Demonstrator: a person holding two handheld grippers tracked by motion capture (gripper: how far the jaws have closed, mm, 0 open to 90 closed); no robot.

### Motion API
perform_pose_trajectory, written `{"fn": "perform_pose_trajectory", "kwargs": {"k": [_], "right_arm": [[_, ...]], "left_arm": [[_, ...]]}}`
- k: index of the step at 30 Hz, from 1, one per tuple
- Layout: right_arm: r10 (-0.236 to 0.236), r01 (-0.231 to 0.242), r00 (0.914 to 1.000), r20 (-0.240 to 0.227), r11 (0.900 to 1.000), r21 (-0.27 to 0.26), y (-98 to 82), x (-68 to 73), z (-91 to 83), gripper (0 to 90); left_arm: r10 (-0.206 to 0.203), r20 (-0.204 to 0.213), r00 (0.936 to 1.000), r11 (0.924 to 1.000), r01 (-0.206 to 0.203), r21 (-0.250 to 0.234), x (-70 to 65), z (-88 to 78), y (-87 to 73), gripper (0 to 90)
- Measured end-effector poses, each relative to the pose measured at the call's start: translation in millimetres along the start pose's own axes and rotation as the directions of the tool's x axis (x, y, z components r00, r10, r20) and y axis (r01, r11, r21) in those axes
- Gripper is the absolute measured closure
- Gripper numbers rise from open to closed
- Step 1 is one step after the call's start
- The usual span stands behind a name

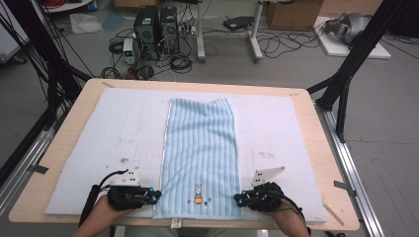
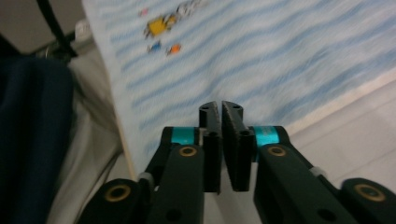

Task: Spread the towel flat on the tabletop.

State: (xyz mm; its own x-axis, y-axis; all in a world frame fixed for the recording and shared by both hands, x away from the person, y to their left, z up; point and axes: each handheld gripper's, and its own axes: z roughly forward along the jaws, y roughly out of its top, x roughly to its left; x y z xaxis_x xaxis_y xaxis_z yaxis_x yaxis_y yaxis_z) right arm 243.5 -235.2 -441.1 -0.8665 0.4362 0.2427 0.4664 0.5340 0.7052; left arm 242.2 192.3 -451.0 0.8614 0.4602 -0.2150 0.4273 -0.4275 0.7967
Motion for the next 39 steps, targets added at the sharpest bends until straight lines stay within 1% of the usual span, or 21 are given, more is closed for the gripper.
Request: {"fn": "perform_pose_trajectory", "kwargs": {"k": [1,2,4,6,9,12,15,16,17,18,19,20,21,22,23,24,27,30,33,37,39], "right_arm": [[0.022,-0.022,0.9997,0.006,0.999,-0.03,1.6,-2.0,-0.6,77.1],[0.036,-0.034,0.999,0.027,0.998,-0.059,3.7,-4.0,-1.2,74.6],[0.048,-0.038,0.9938,0.1,0.994,-0.098,8.1,-6.8,-0.5,69.7],[0.076,-0.053,0.9787,0.191,0.991,-0.123,12.4,-11.4,3.2,67.3],[0.09,-0.059,0.9554,0.281,0.991,-0.118,18.6,-17.3,10.4,63.9],[0.096,-0.058,0.9367,0.337,0.991,-0.12,25.6,-21.8,19.5,58.6],[0.087,-0.059,0.9345,0.345,0.994,-0.09,30.9,-23.6,29.6,56.5],[0.066,-0.047,0.9317,0.357,0.997,-0.062,31.7,-23.9,33.6,57.3],[0.057,-0.037,0.9293,0.365,0.997,-0.06,32.3,-23.1,34.4,59.8],[0.061,-0.044,0.93,0.362,0.997,-0.056,32.9,-23.1,34.1,64.4],[0.058,-0.042,0.9324,0.357,0.998,-0.052,32.9,-23.4,32.8,72.5],[0.06,-0.046,0.9348,0.35,0.998,-0.048,32.5,-23.3,31.6,77.8],[0.067,-0.053,0.9403,0.334,0.997,-0.05,32.1,-23.7,30.8,82.9],[0.065,-0.052,0.9451,0.32,0.997,-0.048,31.6,-23.5,30.2,85.1],[0.067,-0.057,0.9476,0.312,0.997,-0.042,31.4,-22.6,29.5,85.9],[0.067,-0.06,0.9532,0.295,0.998,-0.034,31.1,-22.0,28.2,86.1],[0.059,-0.056,0.9671,0.247,0.998,-0.018,26.9,-19.0,23.2,86.2],[0.064,-0.062,0.9821,0.177,0.998,-0.015,18.2,-14.3,16.9,86.1],[0.05,-0.051,0.99,0.132,0.999,0.002,12.2,-7.1,12.4,86.0],[0.023,-0.025,0.997,0.074,0.999,0.03,7.9,2.5,9.8,86.1],[0.021,-0.023,0.999,0.041,0.998,0.05,6.9,5.7,8.7,86.0]], "left_arm": [[-0.006,-0.032,0.9995,0.9998,0.006,-0.019,2.6,-1.1,2.4,64.2],[-0.014,-0.069,0.9975,0.9988,0.011,-0.047,5.4,-2.0,5.3,58.5],[-0.041,-0.133,0.9903,0.9948,0.028,-0.098,13.0,-3.8,12.6,50.2],[-0.063,-0.188,0.9801,0.9899,0.038,-0.137,22.4,-4.3,20.2,49.0],[-0.105,-0.232,0.9671,0.9837,0.067,-0.167,40.1,-0.4,32.2,48.9],[-0.137,-0.254,0.9575,0.9811,0.096,-0.168,52.8,9.0,39.7,48.9],[-0.154,-0.259,0.9536,0.9836,0.123,-0.132,61.3,27.8,44.1,49.6],[-0.144,-0.258,0.9552,0.987,0.12,-0.106,62.7,34.4,44.9,50.0],[-0.132,-0.259,0.9568,0.9899,0.114,-0.083,62.6,41.1,45.5,50.6],[-0.103,-0.277,0.9554,0.9947,0.098,-0.033,61.3,45.4,47.5,51.9],[-0.076,-0.286,0.9553,0.9971,0.072,-0.027,58.9,46.6,49.1,52.3],[-0.063,-0.277,0.9588,0.998,0.062,-0.014,56.9,48.4,49.4,56.5],[-0.031,-0.302,0.9527,0.9995,0.032,-0.003,53.3,49.7,49.4,60.3],[-0.008,-0.293,0.956,1.0,0.009,0.002,51.0,49.7,48.9,66.5],[-0.004,-0.252,0.9676,1.0,0.006,0.006,49.8,48.3,47.9,80.2],[0.003,-0.251,0.9681,1.0,-0.001,0.008,47.3,47.2,46.4,85.9],[-0.003,-0.209,0.978,0.9998,0.007,0.018,43.1,39.1,40.9,86.6],[0.013,-0.168,0.9857,0.9996,-0.008,0.028,36.1,29.1,32.5,86.8],[0.02,-0.127,0.9917,0.9991,-0.015,0.04,29.6,20.2,25.7,86.8],[0.013,-0.083,0.9965,0.9991,-0.01,0.04,24.6,14.5,21.3,86.8],[0.004,-0.035,0.9994,0.9983,-0.002,0.059,23.5,12.6,20.1,86.9]]}}
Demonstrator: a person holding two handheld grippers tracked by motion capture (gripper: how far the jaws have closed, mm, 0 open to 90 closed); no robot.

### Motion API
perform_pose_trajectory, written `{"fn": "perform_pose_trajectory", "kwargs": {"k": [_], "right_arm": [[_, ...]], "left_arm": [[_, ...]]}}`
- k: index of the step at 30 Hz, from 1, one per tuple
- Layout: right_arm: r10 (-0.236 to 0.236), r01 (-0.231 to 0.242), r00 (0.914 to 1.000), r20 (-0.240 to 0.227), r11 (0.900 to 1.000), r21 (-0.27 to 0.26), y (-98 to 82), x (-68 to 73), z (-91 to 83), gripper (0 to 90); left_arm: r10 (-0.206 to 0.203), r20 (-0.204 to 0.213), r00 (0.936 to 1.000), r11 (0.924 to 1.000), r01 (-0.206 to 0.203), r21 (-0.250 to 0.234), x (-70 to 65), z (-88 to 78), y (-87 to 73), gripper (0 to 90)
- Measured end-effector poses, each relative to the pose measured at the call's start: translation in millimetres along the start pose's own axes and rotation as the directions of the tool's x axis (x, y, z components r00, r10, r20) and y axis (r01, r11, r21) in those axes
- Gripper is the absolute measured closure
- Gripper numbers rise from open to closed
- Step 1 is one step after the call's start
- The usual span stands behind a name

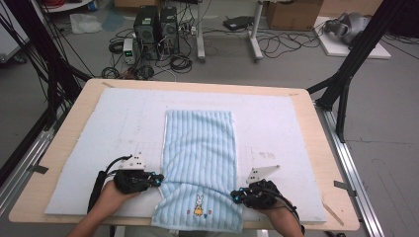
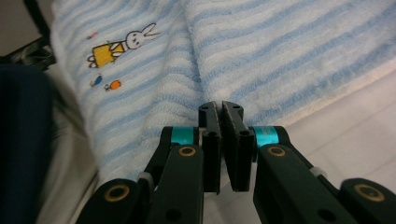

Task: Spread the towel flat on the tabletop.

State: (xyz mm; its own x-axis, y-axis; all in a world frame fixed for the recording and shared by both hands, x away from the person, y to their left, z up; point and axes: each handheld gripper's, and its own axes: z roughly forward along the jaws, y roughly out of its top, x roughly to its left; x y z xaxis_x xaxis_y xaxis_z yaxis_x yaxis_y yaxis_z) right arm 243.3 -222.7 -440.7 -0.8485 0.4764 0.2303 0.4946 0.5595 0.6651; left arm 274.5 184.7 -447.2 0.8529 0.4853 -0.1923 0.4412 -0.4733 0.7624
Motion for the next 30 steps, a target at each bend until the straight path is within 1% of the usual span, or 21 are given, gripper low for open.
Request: {"fn": "perform_pose_trajectory", "kwargs": {"k": [2,3,4,5,6,7,8,9,11,14,16,17,18,19,20,23,24,25,27,28,30], "right_arm": [[-0.019,0.019,0.9994,-0.028,1.0,0.003,-1.0,2.5,-1.7,84.1],[-0.02,0.02,0.9992,-0.033,1.0,-0.006,-1.0,2.9,-3.2,82.2],[-0.02,0.019,0.9992,-0.036,0.999,-0.029,-0.4,2.0,-4.8,78.3],[-0.007,0.006,0.9996,-0.028,0.998,-0.058,1.0,-0.2,-6.9,73.7],[0.012,-0.013,0.9999,-0.009,0.996,-0.091,2.9,-3.9,-8.8,68.1],[0.036,-0.033,0.9991,0.023,0.991,-0.13,5.0,-8.3,-10.3,63.4],[0.064,-0.053,0.996,0.061,0.985,-0.163,7.0,-13.1,-10.9,62.5],[0.08,-0.063,0.9923,0.094,0.982,-0.179,9.5,-18.3,-10.3,61.6],[0.108,-0.074,0.9782,0.177,0.979,-0.19,16.2,-26.5,-4.8,59.8],[0.132,-0.084,0.9662,0.222,0.974,-0.211,27.1,-37.6,7.4,55.1],[0.137,-0.084,0.9657,0.221,0.969,-0.233,33.7,-41.2,13.7,53.5],[0.139,-0.083,0.9624,0.233,0.968,-0.237,37.3,-41.8,15.5,53.3],[0.13,-0.069,0.9576,0.257,0.97,-0.234,40.8,-43.0,17.4,53.7],[0.116,-0.053,0.9491,0.293,0.975,-0.214,44.1,-44.4,19.6,54.4],[0.112,-0.052,0.9404,0.321,0.981,-0.188,46.8,-46.3,22.4,56.0],[0.083,-0.043,0.9319,0.353,0.992,-0.12,49.3,-52.8,31.4,63.9],[0.076,-0.042,0.9334,0.351,0.994,-0.104,49.2,-54.6,33.7,65.3],[0.077,-0.041,0.935,0.346,0.993,-0.109,49.1,-55.8,34.1,69.4],[0.079,-0.044,0.9409,0.329,0.993,-0.112,48.8,-57.4,33.3,75.5],[0.08,-0.045,0.9448,0.318,0.992,-0.116,48.4,-58.6,33.0,78.8],[0.079,-0.047,0.9477,0.309,0.993,-0.109,48.4,-59.2,32.1,84.3]], "left_arm": [[-0.003,0.028,0.9996,1.0,0.003,0.002,-0.9,-1.4,-1.3,86.6],[0.0,0.023,0.9997,1.0,0.0,-0.003,-0.4,-3.0,-1.2,85.8],[-0.01,0.005,0.9999,0.9997,0.01,-0.024,0.9,-3.8,-0.2,80.5],[-0.027,-0.025,0.9993,0.9985,0.026,-0.048,3.1,-4.7,1.7,68.6],[-0.041,-0.049,0.998,0.9965,0.037,-0.076,6.1,-5.7,3.8,60.0],[-0.054,-0.071,0.996,0.9929,0.046,-0.11,8.9,-6.2,6.0,57.0],[-0.065,-0.092,0.9937,0.9891,0.052,-0.138,11.9,-6.5,8.3,53.7],[-0.074,-0.108,0.9914,0.9862,0.057,-0.155,15.5,-6.5,11.1,52.4],[-0.088,-0.143,0.9858,0.9809,0.061,-0.185,22.8,-4.9,17.2,52.4],[-0.112,-0.177,0.9779,0.9754,0.074,-0.208,34.6,2.2,27.2,52.6],[-0.122,-0.191,0.974,0.9742,0.081,-0.211,42.0,9.5,33.0,53.0],[-0.119,-0.205,0.9715,0.9768,0.077,-0.2,45.2,13.4,36.3,53.0],[-0.109,-0.221,0.9691,0.9796,0.067,-0.189,48.1,17.6,39.5,53.0],[-0.107,-0.237,0.9655,0.9791,0.061,-0.194,50.6,21.7,41.5,53.1],[-0.107,-0.242,0.9643,0.9824,0.065,-0.175,54.1,25.6,43.9,53.3],[-0.115,-0.26,0.9587,0.9839,0.074,-0.163,59.2,37.0,45.1,54.2],[-0.113,-0.262,0.9583,0.9862,0.076,-0.147,60.0,40.7,44.4,55.0],[-0.111,-0.277,0.9544,0.9887,0.077,-0.129,59.6,43.1,45.2,56.0],[-0.091,-0.282,0.9551,0.9919,0.062,-0.111,58.8,44.1,45.7,61.4],[-0.093,-0.283,0.9547,0.9918,0.063,-0.111,58.6,44.2,45.9,63.3],[-0.092,-0.284,0.9545,0.9928,0.066,-0.1,58.8,45.1,46.1,69.5]]}}
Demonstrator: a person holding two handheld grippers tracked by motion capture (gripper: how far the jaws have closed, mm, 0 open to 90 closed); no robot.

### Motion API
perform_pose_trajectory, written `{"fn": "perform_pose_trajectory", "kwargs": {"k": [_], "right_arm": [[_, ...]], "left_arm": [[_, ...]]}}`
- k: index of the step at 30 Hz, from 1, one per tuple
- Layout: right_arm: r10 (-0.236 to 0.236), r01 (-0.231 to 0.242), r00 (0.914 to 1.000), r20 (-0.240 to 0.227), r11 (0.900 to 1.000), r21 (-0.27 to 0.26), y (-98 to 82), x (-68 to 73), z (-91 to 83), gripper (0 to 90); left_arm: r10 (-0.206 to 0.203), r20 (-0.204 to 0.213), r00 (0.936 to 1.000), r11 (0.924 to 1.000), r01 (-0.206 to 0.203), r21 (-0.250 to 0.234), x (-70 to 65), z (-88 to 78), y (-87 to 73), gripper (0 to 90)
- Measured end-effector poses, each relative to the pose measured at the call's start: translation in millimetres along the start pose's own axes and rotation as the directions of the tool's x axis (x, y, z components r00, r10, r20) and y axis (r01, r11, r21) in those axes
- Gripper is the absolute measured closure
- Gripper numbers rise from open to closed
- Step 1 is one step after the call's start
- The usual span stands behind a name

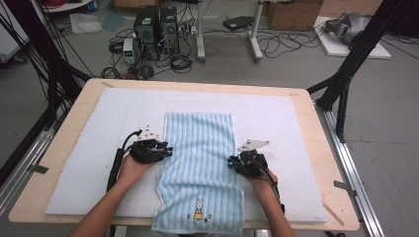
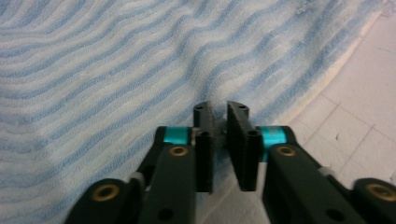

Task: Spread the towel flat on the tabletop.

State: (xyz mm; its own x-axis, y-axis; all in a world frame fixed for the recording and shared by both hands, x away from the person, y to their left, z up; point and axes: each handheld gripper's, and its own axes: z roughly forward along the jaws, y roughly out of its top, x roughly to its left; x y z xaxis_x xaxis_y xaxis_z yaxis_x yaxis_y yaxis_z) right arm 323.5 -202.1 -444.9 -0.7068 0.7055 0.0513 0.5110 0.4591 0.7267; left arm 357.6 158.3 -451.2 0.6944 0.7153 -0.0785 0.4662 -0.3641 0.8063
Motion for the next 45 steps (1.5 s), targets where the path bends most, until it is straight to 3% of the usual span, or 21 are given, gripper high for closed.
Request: {"fn": "perform_pose_trajectory", "kwargs": {"k": [3,6,12,16,18,20,23,25,27,30,32,35,38,42,45], "right_arm": [[0.004,-0.004,0.9997,-0.024,1.0,0.011,1.0,-3.0,-0.5,86.2],[0.009,-0.007,0.9979,-0.064,1.0,0.024,1.2,-6.3,-2.0,86.6],[-0.02,0.026,0.9896,-0.143,0.999,0.047,-4.0,-4.8,-9.4,86.6],[-0.03,0.045,0.9792,-0.201,0.996,0.072,-11.3,0.3,-18.7,86.5],[-0.036,0.054,0.9751,-0.219,0.996,0.077,-11.8,0.8,-20.8,84.1],[-0.037,0.051,0.9779,-0.206,0.997,0.06,-6.8,-4.5,-21.3,73.5],[0.021,-0.025,0.9857,-0.167,0.999,-0.024,5.5,-21.4,-22.1,61.6],[0.056,-0.065,0.9919,-0.114,0.995,-0.074,15.1,-35.9,-18.8,58.2],[0.101,-0.109,0.9922,-0.073,0.988,-0.112,24.5,-50.5,-12.6,53.4],[0.143,-0.145,0.9894,-0.025,0.982,-0.117,39.5,-68.3,1.6,46.7],[0.144,-0.143,0.9895,0.007,0.984,-0.111,48.8,-75.4,12.7,44.7],[0.132,-0.129,0.9902,0.045,0.99,-0.064,59.7,-80.3,31.9,44.7],[0.156,-0.154,0.986,0.058,0.987,-0.045,65.4,-85.4,50.6,47.5],[0.178,-0.174,0.98,0.089,0.983,-0.052,69.8,-88.3,70.1,59.4],[0.145,-0.14,0.9835,0.109,0.989,-0.052,72.2,-89.3,74.9,76.8]], "left_arm": [[0.006,-0.007,1.0,0.9998,-0.006,0.02,-0.2,1.9,1.4,82.4],[-0.008,0.021,0.9997,0.9984,0.007,0.057,3.3,0.7,5.3,86.5],[-0.003,0.107,0.9943,0.9932,-0.01,0.116,1.4,-10.6,3.1,86.8],[-0.023,0.196,0.9803,0.9917,-0.002,0.129,0.5,-18.6,-3.6,86.6],[-0.013,0.206,0.9786,0.993,-0.012,0.118,1.6,-20.2,-2.1,81.2],[-0.013,0.153,0.9882,0.9971,0.002,0.076,5.7,-20.9,4.3,59.5],[-0.037,0.093,0.995,0.9992,0.038,-0.012,17.8,-21.3,16.2,49.4],[-0.061,0.065,0.9961,0.9973,0.063,-0.039,26.6,-18.4,23.4,48.8],[-0.081,0.039,0.9959,0.9952,0.083,-0.052,34.2,-14.9,29.2,48.5],[-0.103,0.021,0.9945,0.9923,0.104,-0.067,42.0,-10.8,36.3,48.6],[-0.109,0.014,0.9939,0.9906,0.11,-0.081,45.1,-8.9,39.3,48.7],[-0.127,0.006,0.9919,0.988,0.127,-0.088,49.2,-4.6,37.2,49.3],[-0.145,0.0,0.9894,0.9877,0.145,-0.058,53.6,0.4,33.3,49.3],[-0.155,-0.017,0.9877,0.9862,0.154,-0.061,56.3,3.1,32.2,49.3],[-0.166,-0.03,0.9857,0.9846,0.164,-0.06,58.8,5.3,31.1,49.3]]}}
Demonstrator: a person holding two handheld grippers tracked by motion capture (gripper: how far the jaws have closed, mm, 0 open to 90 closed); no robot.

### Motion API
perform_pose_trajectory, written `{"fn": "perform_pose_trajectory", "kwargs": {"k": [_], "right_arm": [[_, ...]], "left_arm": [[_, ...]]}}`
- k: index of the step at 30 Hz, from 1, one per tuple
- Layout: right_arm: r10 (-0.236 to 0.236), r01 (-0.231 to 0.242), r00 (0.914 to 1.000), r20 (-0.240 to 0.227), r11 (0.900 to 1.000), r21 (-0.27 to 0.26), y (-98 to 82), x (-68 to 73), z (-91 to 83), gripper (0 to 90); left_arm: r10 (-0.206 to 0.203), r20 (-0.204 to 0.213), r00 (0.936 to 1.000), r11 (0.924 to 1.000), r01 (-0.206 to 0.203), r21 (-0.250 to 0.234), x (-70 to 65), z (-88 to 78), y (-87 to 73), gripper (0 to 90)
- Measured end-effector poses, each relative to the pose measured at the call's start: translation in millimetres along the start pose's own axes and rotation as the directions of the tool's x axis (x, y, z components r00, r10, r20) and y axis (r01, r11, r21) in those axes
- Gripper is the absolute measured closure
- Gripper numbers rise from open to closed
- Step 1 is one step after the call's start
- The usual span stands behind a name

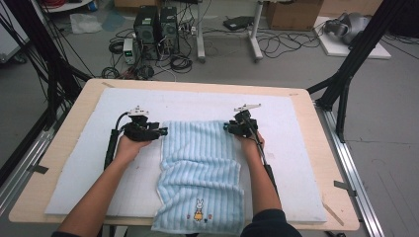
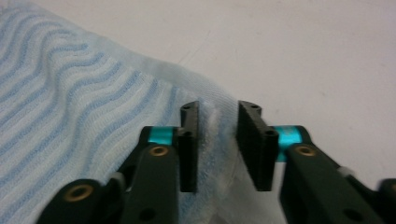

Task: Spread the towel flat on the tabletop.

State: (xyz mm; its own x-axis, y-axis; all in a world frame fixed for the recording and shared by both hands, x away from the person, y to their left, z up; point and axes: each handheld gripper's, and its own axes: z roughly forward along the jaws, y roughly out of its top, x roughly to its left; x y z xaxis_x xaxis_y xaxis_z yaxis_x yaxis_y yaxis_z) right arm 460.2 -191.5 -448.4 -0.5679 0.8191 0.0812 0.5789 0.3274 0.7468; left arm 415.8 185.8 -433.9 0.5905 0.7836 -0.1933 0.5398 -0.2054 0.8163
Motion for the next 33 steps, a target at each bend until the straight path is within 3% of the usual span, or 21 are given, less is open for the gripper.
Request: {"fn": "perform_pose_trajectory", "kwargs": {"k": [1,2,5,7,8,11,13,16,18,20,21,23,25,28,33], "right_arm": [[-0.013,0.013,0.9999,-0.002,1.0,0.011,0.9,-0.8,-0.8,84.3],[-0.027,0.027,0.9996,-0.002,1.0,0.016,1.8,-2.2,-1.3,85.4],[-0.045,0.041,0.9922,0.116,0.999,0.035,3.8,-4.8,-6.3,86.1],[-0.021,0.015,0.9828,0.183,0.999,0.035,2.4,-10.1,-9.0,85.7],[-0.008,0.001,0.9809,0.194,0.999,0.033,1.2,-12.8,-9.8,84.1],[0.029,-0.027,0.9881,0.151,1.0,-0.013,0.0,-14.6,-13.4,69.4],[0.036,-0.03,0.9899,0.137,0.999,-0.043,0.6,-12.9,-18.9,64.4],[0.033,-0.026,0.9917,0.124,0.998,-0.063,1.3,-12.2,-28.1,61.7],[0.038,-0.03,0.9929,0.113,0.997,-0.066,0.7,-12.4,-34.3,60.8],[0.029,-0.021,0.9932,0.113,0.998,-0.065,-1.0,-13.4,-39.1,60.2],[0.033,-0.026,0.9932,0.112,0.998,-0.06,-2.3,-14.2,-41.2,59.9],[0.038,-0.033,0.9931,0.111,0.998,-0.053,-5.0,-16.5,-43.2,59.3],[0.047,-0.042,0.9925,0.113,0.998,-0.05,-7.6,-17.8,-43.7,58.6],[0.054,-0.049,0.9928,0.107,0.998,-0.047,-9.1,-16.9,-43.4,58.0],[0.049,-0.042,0.9936,0.102,0.997,-0.069,-6.1,-11.9,-44.7,58.3]], "left_arm": [[-0.006,-0.004,1.0,1.0,0.006,-0.004,0.5,1.0,-0.2,49.3],[-0.008,-0.007,0.9999,1.0,0.008,-0.004,1.1,1.7,-0.1,49.3],[-0.004,-0.019,0.9998,1.0,0.004,-0.007,0.2,4.5,3.0,49.4],[0.0,-0.025,0.9997,1.0,0.0,-0.008,0.0,7.3,6.8,49.3],[0.002,-0.029,0.9996,1.0,-0.002,-0.005,0.2,9.9,8.8,49.3],[-0.005,-0.032,0.9995,1.0,0.005,0.007,-0.3,21.2,13.8,48.7],[0.019,-0.038,0.9991,0.9992,-0.018,0.036,-2.8,30.9,16.6,48.7],[0.059,-0.054,0.9968,0.9944,-0.054,0.091,-6.6,46.0,16.9,48.6],[0.088,-0.064,0.9941,0.992,-0.081,0.097,-9.5,53.6,15.7,48.9],[0.142,-0.091,0.9857,0.9864,-0.133,0.096,-15.8,57.0,15.4,49.4],[0.185,-0.09,0.9785,0.9795,-0.177,0.096,-19.2,57.8,15.4,50.9],[0.255,-0.088,0.9629,0.964,-0.246,0.1,-26.4,59.0,15.9,63.7],[0.296,-0.072,0.9524,0.952,-0.288,0.103,-31.3,61.5,15.9,80.1],[0.271,-0.083,0.9589,0.9586,-0.261,0.113,-28.8,64.4,20.4,86.9],[0.168,-0.189,0.9674,0.9832,-0.151,0.103,1.1,66.8,29.5,87.4]]}}
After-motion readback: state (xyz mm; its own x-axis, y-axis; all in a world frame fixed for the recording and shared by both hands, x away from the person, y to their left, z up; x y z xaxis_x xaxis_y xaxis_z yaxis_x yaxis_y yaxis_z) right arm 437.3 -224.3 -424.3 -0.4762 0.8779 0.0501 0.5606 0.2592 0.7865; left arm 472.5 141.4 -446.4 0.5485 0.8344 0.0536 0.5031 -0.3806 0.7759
